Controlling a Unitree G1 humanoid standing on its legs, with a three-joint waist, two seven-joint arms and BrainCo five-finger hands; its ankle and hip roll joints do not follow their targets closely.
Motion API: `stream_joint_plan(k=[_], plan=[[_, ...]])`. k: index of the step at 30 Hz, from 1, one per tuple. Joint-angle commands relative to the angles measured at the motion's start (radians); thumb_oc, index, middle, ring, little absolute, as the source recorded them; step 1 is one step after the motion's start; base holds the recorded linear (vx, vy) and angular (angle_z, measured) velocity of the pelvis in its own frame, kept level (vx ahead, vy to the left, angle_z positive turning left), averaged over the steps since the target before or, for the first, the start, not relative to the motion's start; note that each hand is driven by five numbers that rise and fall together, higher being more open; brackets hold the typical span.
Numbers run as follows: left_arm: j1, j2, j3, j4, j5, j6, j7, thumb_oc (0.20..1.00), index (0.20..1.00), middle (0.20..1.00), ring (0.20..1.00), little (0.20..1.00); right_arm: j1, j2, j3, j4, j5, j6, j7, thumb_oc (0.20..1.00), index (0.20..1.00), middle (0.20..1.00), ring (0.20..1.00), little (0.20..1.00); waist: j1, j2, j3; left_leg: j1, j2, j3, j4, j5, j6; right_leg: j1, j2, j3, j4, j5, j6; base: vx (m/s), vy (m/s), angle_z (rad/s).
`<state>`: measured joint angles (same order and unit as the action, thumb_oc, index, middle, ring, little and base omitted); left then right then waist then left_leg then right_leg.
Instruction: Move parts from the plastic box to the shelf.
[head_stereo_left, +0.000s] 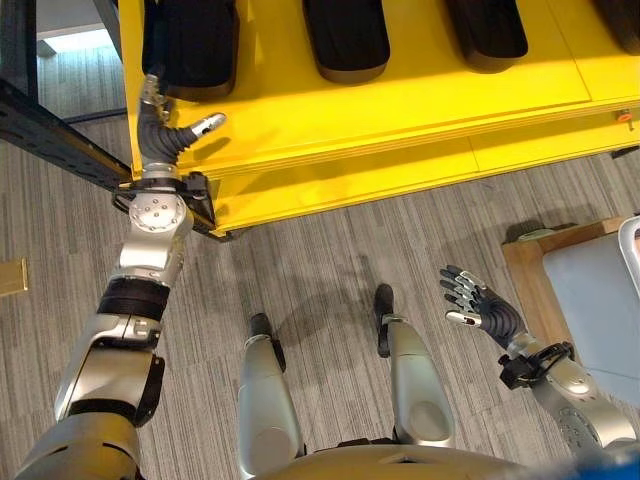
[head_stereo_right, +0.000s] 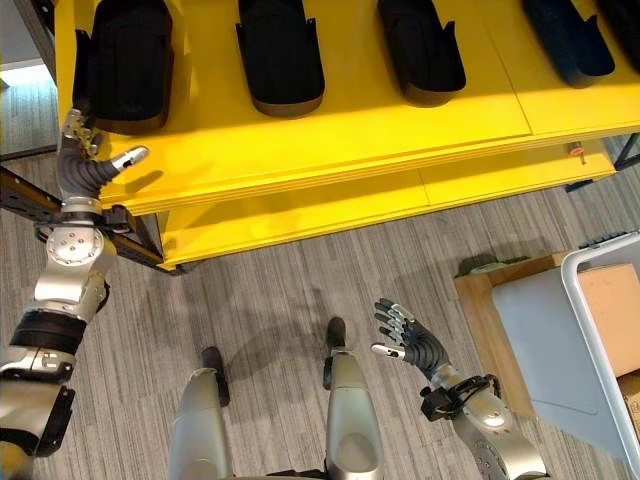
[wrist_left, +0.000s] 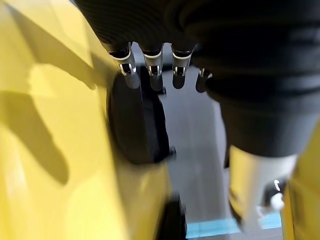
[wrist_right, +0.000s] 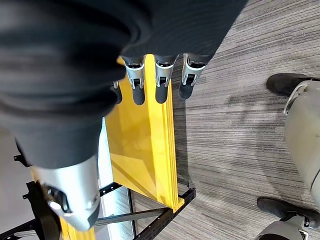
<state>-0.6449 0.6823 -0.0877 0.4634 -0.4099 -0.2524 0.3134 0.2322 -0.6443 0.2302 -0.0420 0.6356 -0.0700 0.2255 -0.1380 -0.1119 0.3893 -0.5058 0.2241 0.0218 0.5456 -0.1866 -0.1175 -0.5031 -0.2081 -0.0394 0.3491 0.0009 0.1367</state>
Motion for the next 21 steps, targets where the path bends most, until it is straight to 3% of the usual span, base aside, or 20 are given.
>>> stream_joint_plan(k=[1,16,17,20,21], plan=[[-0.044,0.042,-0.001,0.043,-0.046,-0.071,0.033,1.0,1.0,1.0,1.0,1.0,0.018,-0.027,-0.003,-0.019,0.012,-0.045,-0.006,1.0,1.0,1.0,1.0,1.0,0.0,-0.007,-0.072,-0.065,0.025,-0.037,-0.055,0.115,-0.016,0.038,-0.033,0.024,0.062,-0.038,0.014,-0.07,0.016,-0.02],[-0.192,0.17,-0.044,0.179,-0.077,-0.072,0.049,1.0,1.0,1.0,1.0,1.0,0.004,-0.034,0.018,0.006,0.017,-0.041,0.005,1.0,1.0,1.0,1.0,1.0,-0.006,-0.008,-0.086,-0.068,0.029,-0.036,-0.021,0.069,-0.019,0.051,-0.036,0.029,0.057,-0.058,0.031,0.02,0.008,-0.02],[-0.219,0.181,-0.058,0.198,-0.085,-0.073,0.049,1.0,1.0,1.0,1.0,1.0,-0.001,-0.036,0.019,0.004,0.019,-0.041,0.004,1.0,1.0,1.0,1.0,1.0,-0.008,-0.011,-0.082,-0.083,0.023,-0.033,-0.023,0.096,-0.01,0.039,-0.04,0.032,0.048,-0.033,0.028,-0.07,0.038,0.04],[-0.258,0.194,-0.08,0.238,-0.093,-0.064,0.047,1.0,1.0,1.0,1.0,1.0,-0.008,-0.039,0.025,0.01,0.022,-0.039,0.004,1.0,1.0,1.0,1.0,1.0,-0.009,-0.012,-0.079,-0.091,0.022,-0.032,-0.017,0.092,-0.007,0.035,-0.042,0.034,0.045,-0.03,0.031,0.0,0.012,0.01],[-0.257,0.194,-0.081,0.24,-0.093,-0.063,0.047,1.0,1.0,1.0,1.0,1.0,-0.007,-0.039,0.026,0.01,0.022,-0.038,0.004,1.0,1.0,1.0,1.0,1.0,-0.007,-0.01,-0.081,-0.078,0.026,-0.035,-0.009,0.061,-0.014,0.046,-0.038,0.035,0.054,-0.055,0.035,0.09,0.014,-0.06]])
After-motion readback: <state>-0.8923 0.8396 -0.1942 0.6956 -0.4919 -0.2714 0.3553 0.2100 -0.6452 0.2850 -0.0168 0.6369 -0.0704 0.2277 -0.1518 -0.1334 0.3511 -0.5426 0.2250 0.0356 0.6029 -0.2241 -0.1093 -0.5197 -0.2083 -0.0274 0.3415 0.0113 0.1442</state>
